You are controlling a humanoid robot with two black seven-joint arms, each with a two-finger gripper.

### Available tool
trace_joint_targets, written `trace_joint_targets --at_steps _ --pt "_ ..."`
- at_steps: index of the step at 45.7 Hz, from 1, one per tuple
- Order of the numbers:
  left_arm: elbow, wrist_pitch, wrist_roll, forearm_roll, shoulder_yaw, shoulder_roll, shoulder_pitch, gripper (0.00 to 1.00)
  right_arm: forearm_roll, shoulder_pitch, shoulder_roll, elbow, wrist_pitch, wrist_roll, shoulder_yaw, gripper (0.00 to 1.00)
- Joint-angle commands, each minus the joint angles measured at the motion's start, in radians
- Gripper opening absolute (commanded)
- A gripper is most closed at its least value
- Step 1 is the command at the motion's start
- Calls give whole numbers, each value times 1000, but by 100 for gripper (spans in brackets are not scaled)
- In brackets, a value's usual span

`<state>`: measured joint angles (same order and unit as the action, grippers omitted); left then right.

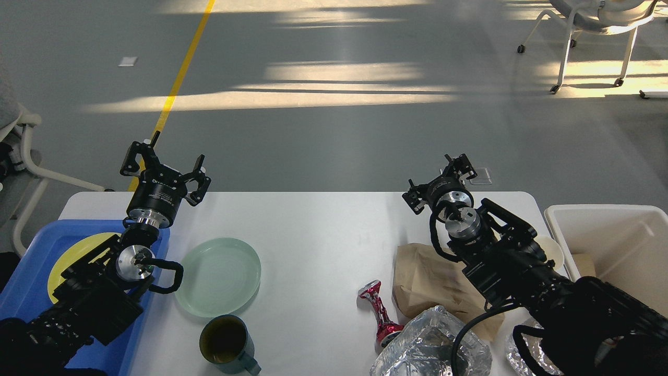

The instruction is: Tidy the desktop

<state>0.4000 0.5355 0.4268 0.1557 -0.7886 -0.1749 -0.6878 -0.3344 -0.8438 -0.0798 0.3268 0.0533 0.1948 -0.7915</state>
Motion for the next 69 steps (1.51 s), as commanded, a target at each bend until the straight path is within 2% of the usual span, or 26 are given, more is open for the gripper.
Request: trace_joint_targets --at_steps 1,17,24,31,43,48,53,60,61,69 --pt "3 0 0 -1 14 -3 2 97 0 0 0 0 -1 0 0 100" --pt "7 -2 -2 -2 22 -3 -4 97 0 0 0 0 -1 0 0 100" --pt "2 -12 7 4 135 -32 -38 97 0 0 0 0 -1 0 0 100" --pt "-1 -49 12 4 394 -72 -114 97 0 0 0 0 0 0 0 100" --pt "26 -31 1 -5 857 -132 -288 97 0 0 0 0 -1 0 0 100" --pt "140 -11 0 -10 1123 -201 -424 97 0 0 0 0 -1 0 0 100" --pt "324 -2 10 -10 1382 -273 -603 97 0 0 0 0 -1 0 0 100" --pt "510 0 12 -10 1683 -301 -854 97 0 0 0 0 -1 0 0 100" --pt "539 3 10 -10 1762 -301 -924 97 0 0 0 -2 0 0 0 100" --pt "629 58 -5 -13 1965 -281 -1150 97 0 0 0 -2 -1 0 0 100"
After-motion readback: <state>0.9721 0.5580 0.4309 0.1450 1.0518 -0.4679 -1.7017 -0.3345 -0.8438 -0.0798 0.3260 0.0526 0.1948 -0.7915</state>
